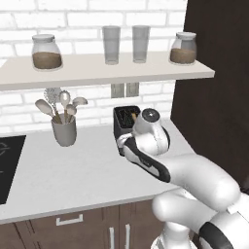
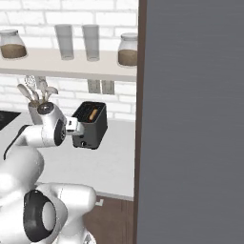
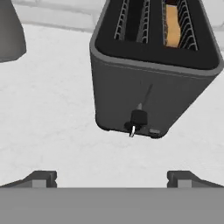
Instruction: Start the toaster. Once the lever pops up, take the bread to the plate on the dining counter.
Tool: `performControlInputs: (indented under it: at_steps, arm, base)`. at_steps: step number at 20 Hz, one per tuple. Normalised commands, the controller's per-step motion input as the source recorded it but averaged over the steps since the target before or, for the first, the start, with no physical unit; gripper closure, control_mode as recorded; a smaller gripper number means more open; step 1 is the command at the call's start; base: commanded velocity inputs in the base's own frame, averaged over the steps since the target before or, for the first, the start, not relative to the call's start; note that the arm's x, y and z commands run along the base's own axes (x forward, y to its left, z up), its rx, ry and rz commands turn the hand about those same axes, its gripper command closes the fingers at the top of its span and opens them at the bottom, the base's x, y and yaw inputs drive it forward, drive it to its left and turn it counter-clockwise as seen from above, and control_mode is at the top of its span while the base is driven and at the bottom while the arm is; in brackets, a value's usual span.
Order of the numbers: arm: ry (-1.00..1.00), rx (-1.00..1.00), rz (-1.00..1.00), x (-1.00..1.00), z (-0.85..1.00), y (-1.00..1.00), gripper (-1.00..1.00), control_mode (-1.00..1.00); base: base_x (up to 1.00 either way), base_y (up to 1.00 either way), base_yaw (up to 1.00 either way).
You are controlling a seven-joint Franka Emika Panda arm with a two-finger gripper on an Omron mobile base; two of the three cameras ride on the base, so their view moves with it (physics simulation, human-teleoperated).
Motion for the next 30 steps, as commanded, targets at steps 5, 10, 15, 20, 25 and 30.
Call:
performControlInputs:
  at_steps: [5,10,15,20,25,30]
  arm:
    - [0.0,0.19,-0.18,-0.05,1.0,-0.28,-1.0,-1.0]
    - [0.0,0.04,-0.19,0.0,1.0,-0.19,-1.0,-1.0]
    - [0.0,0.0,-0.11,-0.03,1.0,-0.19,-1.0,-1.0]
    - [0.0,0.0,0.0,-0.13,0.58,-0.14,-1.0,-1.0]
    - [0.01,0.0,0.0,0.0,0.0,0.0,-1.0,-1.0]
    - [0.0,0.0,0.0,0.0,0.0,0.0,-1.0,-1.0]
  base:
    - [0.0,0.0,0.0]
    - [0.0,0.0,0.0]
    - [0.0,0.0,0.0]
    - [0.0,0.0,0.0]
    - [0.0,0.0,0.0]
    - [0.0,0.0,0.0]
